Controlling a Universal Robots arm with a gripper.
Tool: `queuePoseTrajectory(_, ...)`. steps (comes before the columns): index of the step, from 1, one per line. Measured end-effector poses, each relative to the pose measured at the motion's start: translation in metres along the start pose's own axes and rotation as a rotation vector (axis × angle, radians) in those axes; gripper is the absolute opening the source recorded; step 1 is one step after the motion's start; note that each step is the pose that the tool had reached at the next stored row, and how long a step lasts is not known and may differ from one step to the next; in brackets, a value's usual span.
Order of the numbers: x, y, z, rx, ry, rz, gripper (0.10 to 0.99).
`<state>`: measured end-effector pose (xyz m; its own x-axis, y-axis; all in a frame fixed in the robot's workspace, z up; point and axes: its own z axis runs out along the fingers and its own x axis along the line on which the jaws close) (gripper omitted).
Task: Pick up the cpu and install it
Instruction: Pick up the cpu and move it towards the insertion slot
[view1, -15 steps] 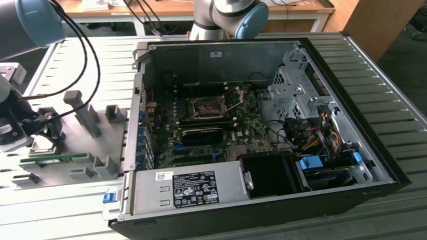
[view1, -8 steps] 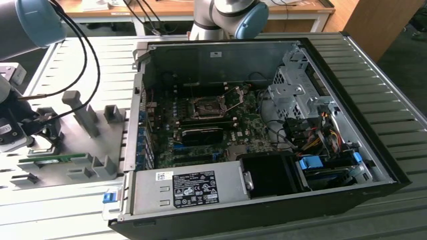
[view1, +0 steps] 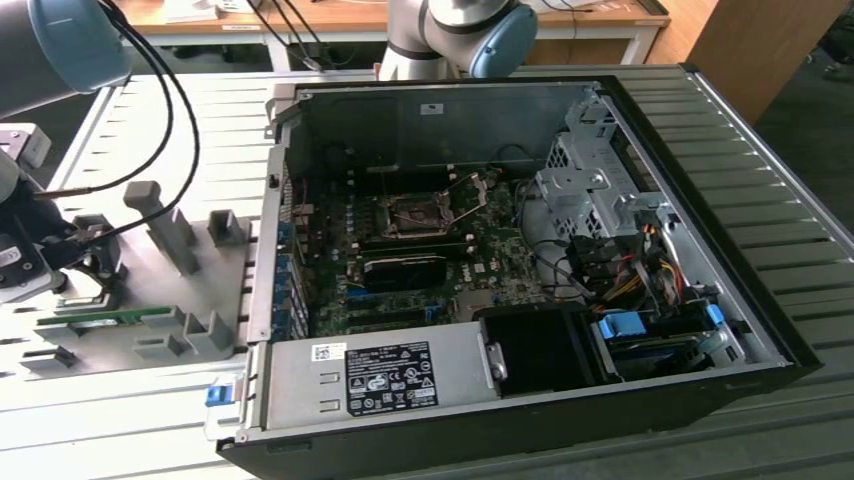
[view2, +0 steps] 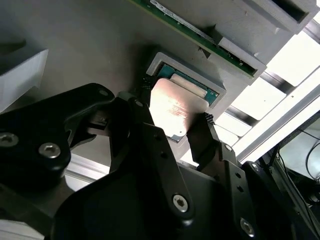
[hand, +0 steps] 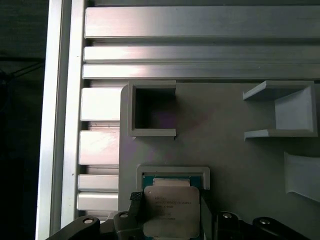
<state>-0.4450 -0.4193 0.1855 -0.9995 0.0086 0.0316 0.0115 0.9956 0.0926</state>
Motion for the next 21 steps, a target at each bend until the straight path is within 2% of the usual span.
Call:
queuePoseTrajectory(9,0.0004,0.0013,-0.0135,0.000,-0.0001,0.000,0.541)
queuePoseTrajectory(21,0.0007,0.0016,-0.0179,-0.002,0.0002,0.000,0.541)
